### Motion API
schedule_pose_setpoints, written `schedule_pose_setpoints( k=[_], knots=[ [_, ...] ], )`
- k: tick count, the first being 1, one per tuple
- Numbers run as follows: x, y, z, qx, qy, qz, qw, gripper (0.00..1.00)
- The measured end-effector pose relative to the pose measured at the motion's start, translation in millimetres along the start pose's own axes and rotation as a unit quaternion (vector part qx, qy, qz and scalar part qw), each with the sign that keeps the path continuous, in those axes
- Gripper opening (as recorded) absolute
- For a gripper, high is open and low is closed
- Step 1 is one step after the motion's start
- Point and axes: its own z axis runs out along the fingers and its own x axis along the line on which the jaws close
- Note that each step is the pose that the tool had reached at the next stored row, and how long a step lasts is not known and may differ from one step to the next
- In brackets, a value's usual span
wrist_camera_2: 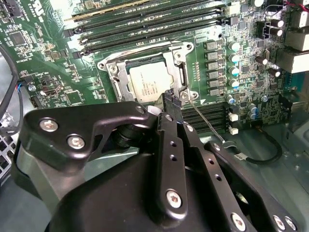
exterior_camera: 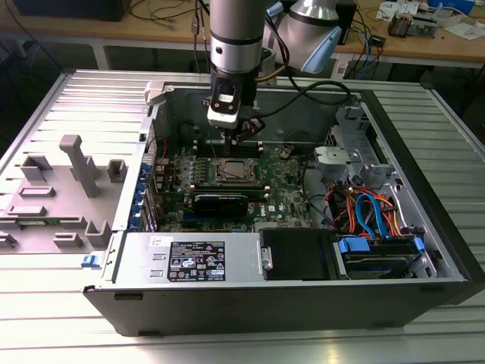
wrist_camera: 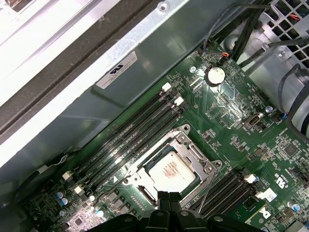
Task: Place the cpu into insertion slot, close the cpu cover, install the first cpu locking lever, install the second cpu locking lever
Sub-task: 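Install the first cpu locking lever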
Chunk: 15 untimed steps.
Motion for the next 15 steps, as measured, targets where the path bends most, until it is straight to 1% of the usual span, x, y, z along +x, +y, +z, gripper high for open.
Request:
schedule_pose_setpoints(
  k=[3,4,6,8,9,12,15],
  knots=[
    [0.0,-0.1,-0.1,-0.0006,0.0006,-0.003,1.0,0.11],
    [0.3,-0.3,0.1,-0.0008,0.0007,-0.009,1.0,0.11],
    [0.4,-0.4,0.3,-0.0006,0.0009,-0.041,0.9992,0.11],
    [0.5,-0.5,0.4,-0.0006,0.001,-0.057,0.9984,0.11],
    [3.4,-3.0,0.6,-0.0007,0.001,-0.061,0.9981,0.11],
    [9.9,-8.8,0.6,-0.0006,0.001,-0.062,0.9981,0.11],
    [14.0,-12.3,0.7,-0.0007,0.001,-0.069,0.9976,0.11]
  ],
)
